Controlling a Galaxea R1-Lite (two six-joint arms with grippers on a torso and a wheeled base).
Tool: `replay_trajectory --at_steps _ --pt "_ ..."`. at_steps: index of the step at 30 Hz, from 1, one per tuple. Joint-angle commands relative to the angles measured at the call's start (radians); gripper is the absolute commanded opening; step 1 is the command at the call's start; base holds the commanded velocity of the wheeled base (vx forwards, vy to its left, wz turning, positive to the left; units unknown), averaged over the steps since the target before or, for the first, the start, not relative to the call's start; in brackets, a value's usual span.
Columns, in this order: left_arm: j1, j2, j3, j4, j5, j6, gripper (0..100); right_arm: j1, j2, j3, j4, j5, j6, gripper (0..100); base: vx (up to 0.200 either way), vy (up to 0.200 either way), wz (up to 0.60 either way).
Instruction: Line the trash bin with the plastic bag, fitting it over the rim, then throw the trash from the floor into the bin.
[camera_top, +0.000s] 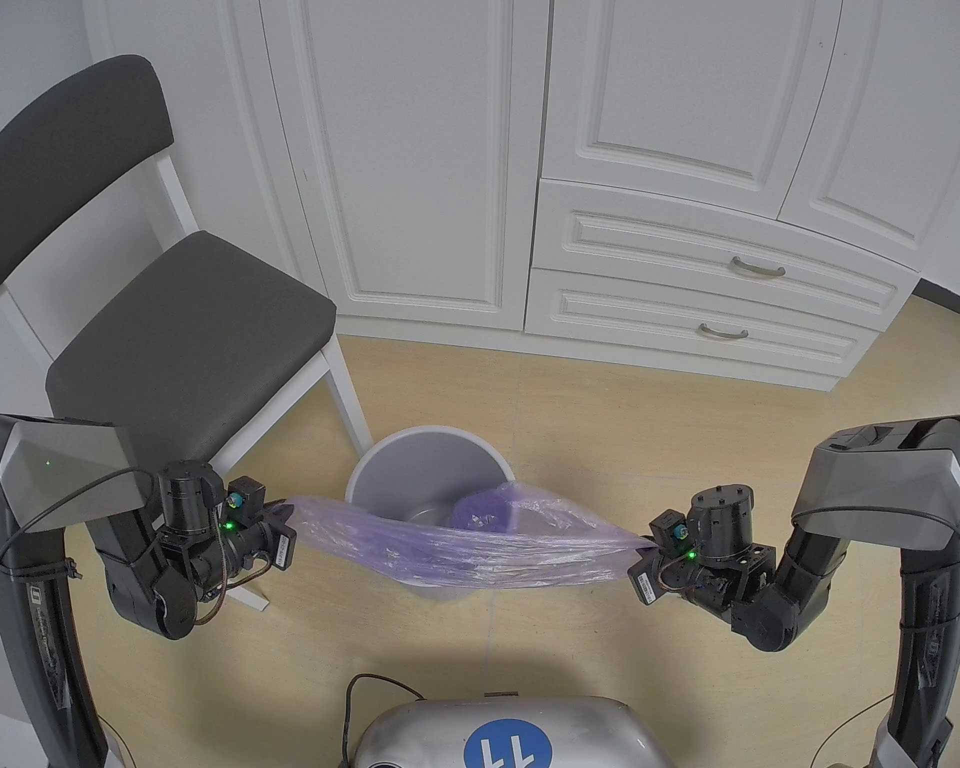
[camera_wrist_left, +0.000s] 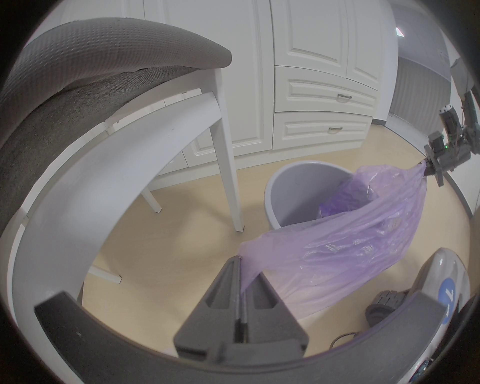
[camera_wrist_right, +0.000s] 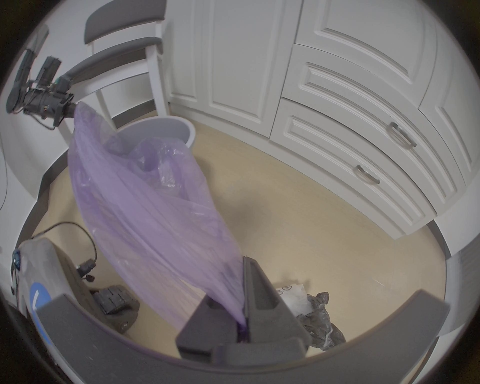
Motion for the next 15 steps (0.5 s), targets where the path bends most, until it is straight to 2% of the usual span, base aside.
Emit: replay_trajectory --at_steps 1,7,15 --pt "0.017 -0.022 0.024 0.002 -0.012 0.011 0 0.009 -0.065 0.044 0.005 0.003 -0.007 0 0.000 0.000 0.00" --pt "0.032 -0.080 0.058 0.009 -0.064 0.012 0 0.014 -0.138 0.101 0.011 0.003 -0.049 0 0.000 0.000 0.00" --pt "0.035 -0.083 0.073 0.019 -0.070 0.040 0 0.016 -0.170 0.150 0.014 0.003 -0.098 0 0.000 0.000 0.00"
